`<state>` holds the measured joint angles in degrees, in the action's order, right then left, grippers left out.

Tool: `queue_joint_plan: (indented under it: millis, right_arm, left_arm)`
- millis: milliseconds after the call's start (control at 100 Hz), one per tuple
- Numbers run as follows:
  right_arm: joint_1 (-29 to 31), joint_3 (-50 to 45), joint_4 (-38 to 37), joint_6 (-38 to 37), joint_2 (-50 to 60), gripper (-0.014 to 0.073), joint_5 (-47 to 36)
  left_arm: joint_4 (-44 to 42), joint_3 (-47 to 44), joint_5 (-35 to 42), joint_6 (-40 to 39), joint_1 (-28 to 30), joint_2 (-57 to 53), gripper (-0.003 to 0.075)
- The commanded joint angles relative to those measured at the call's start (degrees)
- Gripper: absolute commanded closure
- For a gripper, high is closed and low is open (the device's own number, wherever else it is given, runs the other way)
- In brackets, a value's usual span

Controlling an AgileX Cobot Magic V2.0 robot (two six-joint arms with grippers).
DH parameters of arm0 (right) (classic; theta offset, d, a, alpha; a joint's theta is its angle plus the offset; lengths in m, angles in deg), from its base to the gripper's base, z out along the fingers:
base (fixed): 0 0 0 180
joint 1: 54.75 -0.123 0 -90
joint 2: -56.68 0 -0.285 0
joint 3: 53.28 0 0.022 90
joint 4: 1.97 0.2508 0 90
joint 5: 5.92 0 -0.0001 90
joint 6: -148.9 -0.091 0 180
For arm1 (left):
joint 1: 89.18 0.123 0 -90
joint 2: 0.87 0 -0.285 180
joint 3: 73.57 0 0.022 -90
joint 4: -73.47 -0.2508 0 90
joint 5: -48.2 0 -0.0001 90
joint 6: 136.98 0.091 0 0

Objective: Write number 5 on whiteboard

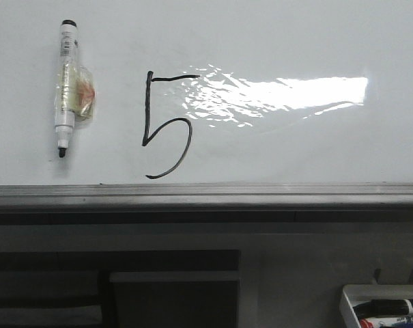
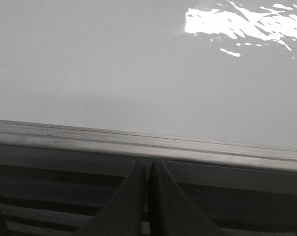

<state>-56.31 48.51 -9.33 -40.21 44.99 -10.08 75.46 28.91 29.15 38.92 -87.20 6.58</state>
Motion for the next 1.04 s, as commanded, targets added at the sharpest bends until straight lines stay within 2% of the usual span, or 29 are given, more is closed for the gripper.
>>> queue_joint_plan:
  millis: [0, 270, 1030]
  right_arm:
    - [2.8, -0.9, -0.3, 0.0, 1.8, 0.0656, 3.8]
    - [4.0, -1.2, -0.4, 1.3, 5.6, 0.0656, 22.8]
    - [4.0, -1.2, -0.6, 1.8, 5.6, 0.0656, 22.6]
  left_arm:
    - [0.6, -0.9, 3.3, -0.4, 0.1, -1.5, 0.0741]
    - [0.6, -0.9, 3.3, -0.4, 0.1, -1.5, 0.0741]
    - [0.6, -0.9, 3.3, -0.4, 0.1, -1.5, 0.0741]
